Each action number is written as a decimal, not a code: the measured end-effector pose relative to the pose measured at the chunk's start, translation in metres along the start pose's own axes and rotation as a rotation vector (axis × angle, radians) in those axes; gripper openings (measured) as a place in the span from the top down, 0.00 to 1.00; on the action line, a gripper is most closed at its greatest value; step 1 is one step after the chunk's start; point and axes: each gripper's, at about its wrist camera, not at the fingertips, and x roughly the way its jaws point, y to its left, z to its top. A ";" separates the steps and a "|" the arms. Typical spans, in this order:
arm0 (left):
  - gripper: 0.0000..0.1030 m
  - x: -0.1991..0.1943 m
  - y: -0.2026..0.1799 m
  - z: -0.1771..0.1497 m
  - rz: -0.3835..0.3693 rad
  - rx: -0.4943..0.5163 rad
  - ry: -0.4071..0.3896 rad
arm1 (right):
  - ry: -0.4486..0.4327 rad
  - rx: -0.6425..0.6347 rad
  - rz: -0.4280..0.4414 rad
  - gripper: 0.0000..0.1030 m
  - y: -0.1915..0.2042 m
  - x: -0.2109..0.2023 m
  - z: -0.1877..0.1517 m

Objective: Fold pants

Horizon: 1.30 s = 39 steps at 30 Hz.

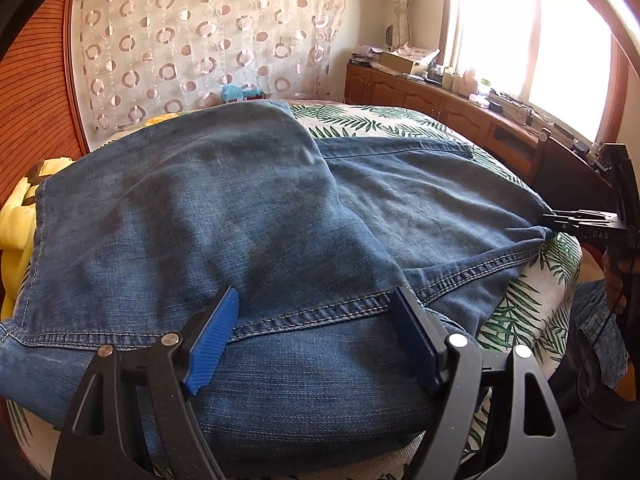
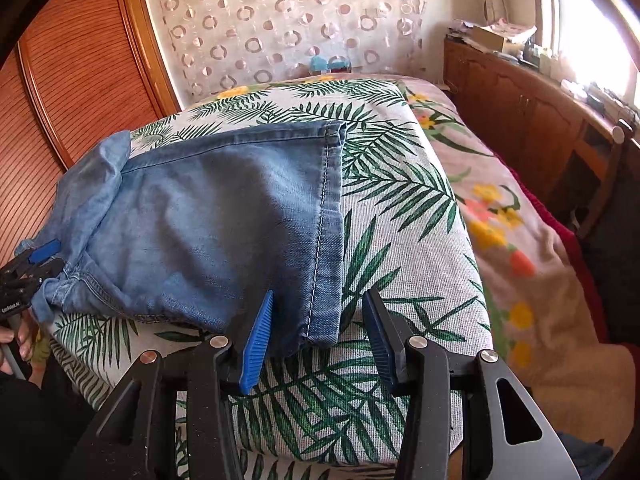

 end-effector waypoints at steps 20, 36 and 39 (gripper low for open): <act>0.24 -0.023 0.009 0.010 0.022 -0.028 -0.022 | -0.150 -0.048 0.091 0.85 0.000 -0.042 0.016; 0.24 -0.067 0.042 0.016 0.081 -0.076 -0.112 | -0.316 -0.338 0.351 0.85 0.123 -0.066 0.087; 0.24 -0.073 0.050 0.013 0.095 -0.088 -0.118 | -0.308 -0.385 0.399 0.85 0.150 -0.057 0.091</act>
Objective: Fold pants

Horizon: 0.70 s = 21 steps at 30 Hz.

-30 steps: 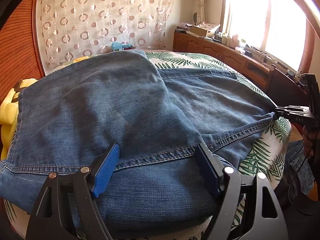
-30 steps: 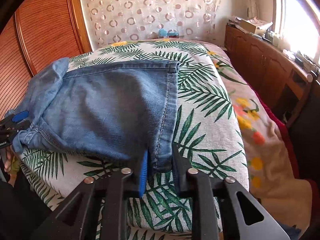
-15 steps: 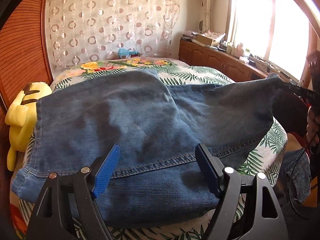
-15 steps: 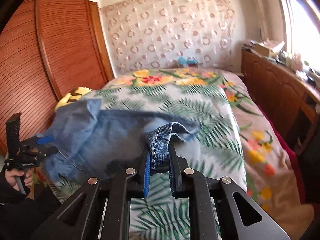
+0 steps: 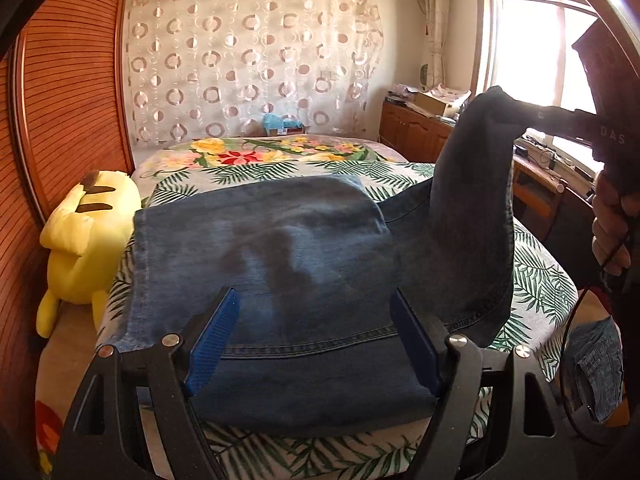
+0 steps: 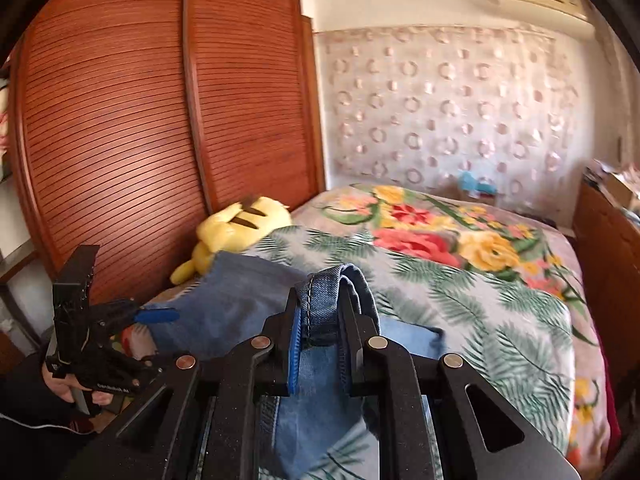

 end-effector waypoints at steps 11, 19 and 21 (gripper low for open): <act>0.24 -0.003 0.025 -0.008 0.026 -0.049 0.006 | 0.134 -0.052 0.122 0.85 0.003 0.089 0.010; 0.24 0.003 0.027 -0.011 0.026 -0.059 0.018 | 0.192 -0.041 0.092 0.58 0.000 0.125 0.016; 0.24 0.005 0.026 -0.011 0.024 -0.055 0.020 | 0.181 -0.037 0.072 0.57 0.002 0.121 0.015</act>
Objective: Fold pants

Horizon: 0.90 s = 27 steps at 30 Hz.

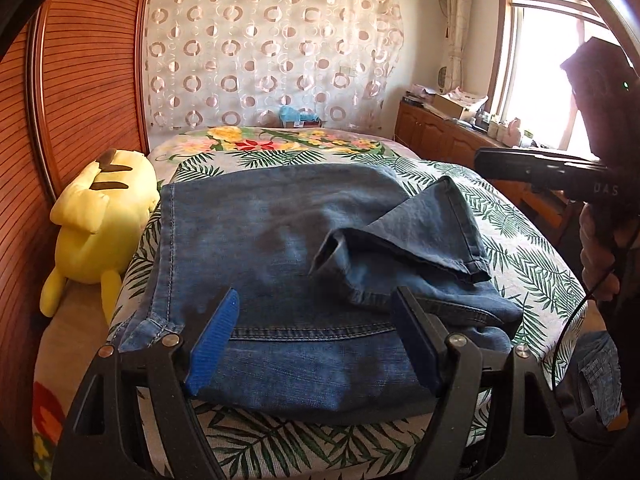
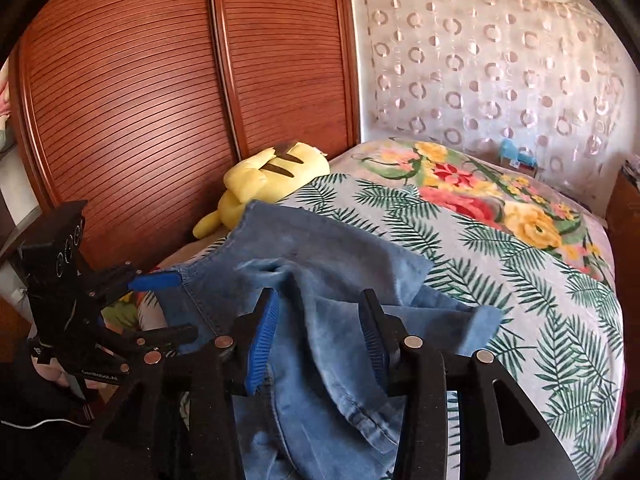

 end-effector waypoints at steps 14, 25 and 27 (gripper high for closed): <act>0.24 0.041 0.000 0.018 -0.033 0.019 0.044 | 0.066 0.125 -0.156 0.52 0.000 -0.011 -0.059; 0.37 0.061 0.000 0.027 -0.092 0.041 0.087 | 0.112 0.210 -0.100 0.50 0.008 0.017 -0.071; 0.47 0.061 -0.001 0.025 -0.097 0.054 0.095 | 0.119 0.225 -0.083 0.50 0.010 0.021 -0.073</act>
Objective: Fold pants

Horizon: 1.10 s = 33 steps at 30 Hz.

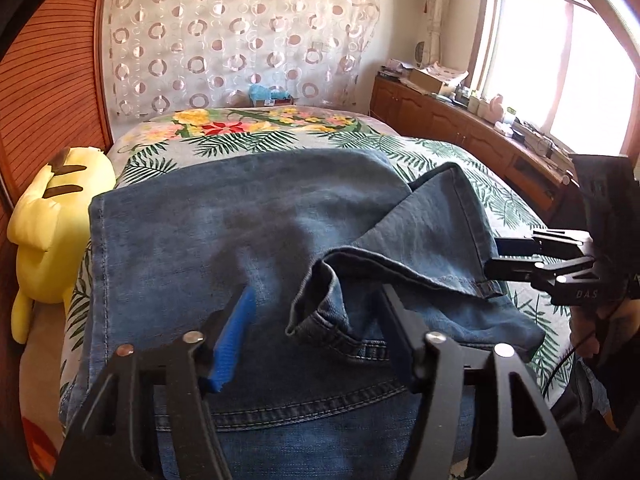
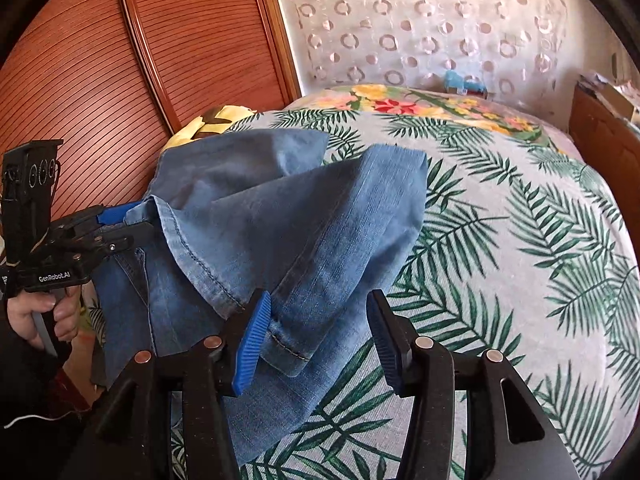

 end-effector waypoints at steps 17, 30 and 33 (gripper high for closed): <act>0.83 -0.027 -0.027 0.020 -0.072 0.058 -0.075 | -0.097 -0.072 0.081 0.98 -0.015 -0.001 0.007; 0.83 -0.132 -0.066 0.056 -0.110 0.110 -0.310 | -0.316 -0.151 0.047 0.98 -0.018 -0.084 0.099; 0.84 -0.141 -0.060 0.056 -0.100 0.100 -0.324 | -0.315 -0.148 0.068 0.98 -0.015 -0.080 0.106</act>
